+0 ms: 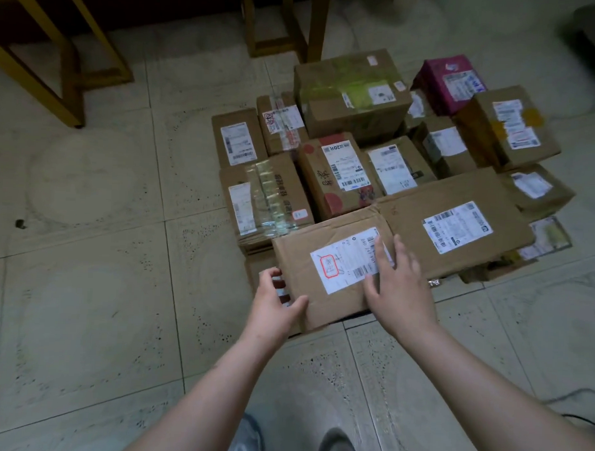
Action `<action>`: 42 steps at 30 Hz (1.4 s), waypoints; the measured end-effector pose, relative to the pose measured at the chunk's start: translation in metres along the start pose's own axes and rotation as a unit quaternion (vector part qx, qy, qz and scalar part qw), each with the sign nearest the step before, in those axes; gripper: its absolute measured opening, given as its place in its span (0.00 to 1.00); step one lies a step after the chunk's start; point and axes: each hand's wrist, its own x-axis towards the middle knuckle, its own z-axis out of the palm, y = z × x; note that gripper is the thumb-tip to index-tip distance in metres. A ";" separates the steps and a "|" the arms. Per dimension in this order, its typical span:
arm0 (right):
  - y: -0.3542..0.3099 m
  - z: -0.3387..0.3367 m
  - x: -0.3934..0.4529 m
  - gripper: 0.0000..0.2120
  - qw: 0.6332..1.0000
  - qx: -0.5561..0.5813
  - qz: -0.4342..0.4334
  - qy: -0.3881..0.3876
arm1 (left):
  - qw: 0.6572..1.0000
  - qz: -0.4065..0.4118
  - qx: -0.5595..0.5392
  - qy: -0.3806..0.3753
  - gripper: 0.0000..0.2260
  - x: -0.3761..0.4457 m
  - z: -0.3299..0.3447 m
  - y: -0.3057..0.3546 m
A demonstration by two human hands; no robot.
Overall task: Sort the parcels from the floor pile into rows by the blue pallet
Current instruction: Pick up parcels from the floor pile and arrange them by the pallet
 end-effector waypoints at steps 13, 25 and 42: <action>-0.041 -0.052 0.004 0.34 0.996 -0.070 -0.051 0.002 | 0.988 -0.062 0.137 0.021 0.29 0.003 -0.084 0.023; -0.210 -0.024 0.142 0.28 0.900 -0.216 -0.367 -0.097 | 0.981 -0.193 -0.020 0.014 0.28 0.093 -0.101 -0.028; -0.219 0.035 0.203 0.28 0.818 -0.240 -0.393 -0.345 | 0.993 -0.082 0.083 -0.028 0.23 0.152 -0.067 -0.042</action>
